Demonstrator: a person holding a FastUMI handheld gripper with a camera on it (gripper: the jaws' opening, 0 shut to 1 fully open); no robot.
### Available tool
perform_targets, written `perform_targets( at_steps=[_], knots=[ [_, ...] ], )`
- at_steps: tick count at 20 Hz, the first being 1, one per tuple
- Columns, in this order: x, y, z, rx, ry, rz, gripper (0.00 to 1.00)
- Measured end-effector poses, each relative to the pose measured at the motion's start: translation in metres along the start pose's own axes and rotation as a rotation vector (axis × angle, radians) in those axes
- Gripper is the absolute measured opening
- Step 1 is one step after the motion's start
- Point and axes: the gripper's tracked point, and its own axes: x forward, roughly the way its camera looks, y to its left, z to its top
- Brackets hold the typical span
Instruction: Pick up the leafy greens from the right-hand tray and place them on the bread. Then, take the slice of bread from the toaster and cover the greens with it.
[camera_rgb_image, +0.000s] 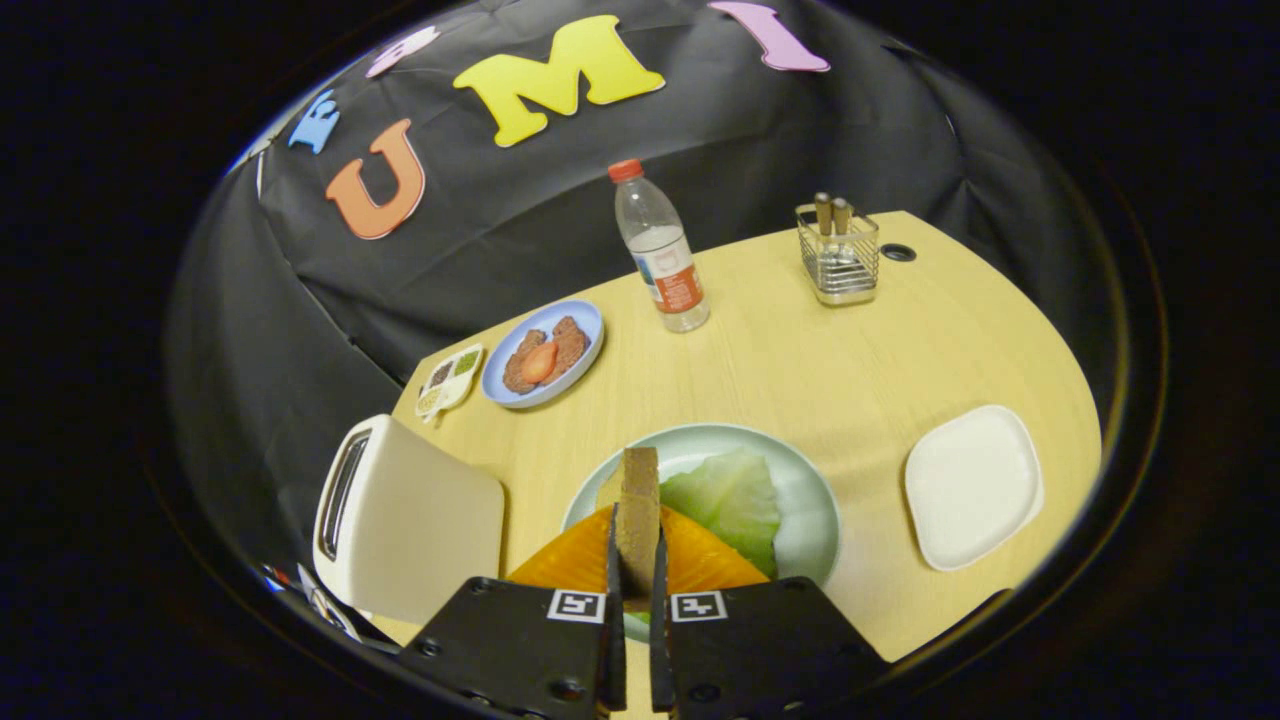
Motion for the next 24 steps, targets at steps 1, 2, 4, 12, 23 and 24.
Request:
perform_targets(
  at_steps=[1, 2, 4, 12, 23, 24],
  knots=[
    [0.002, -0.006, -0.002, 0.013, 0.007, 0.001, 0.09],
    [0.003, -0.012, -0.003, 0.020, 0.007, 0.007, 0.10],
    [0.009, -0.023, -0.005, 0.017, 0.006, 0.006, 0.12],
    [0.012, -0.043, -0.001, -0.134, -0.077, -0.059, 0.32],
    [0.001, -0.057, 0.001, -0.239, -0.216, -0.183, 0.59],
    [-0.005, -0.053, 0.004, -0.247, -0.247, -0.189, 0.63]
  ],
)
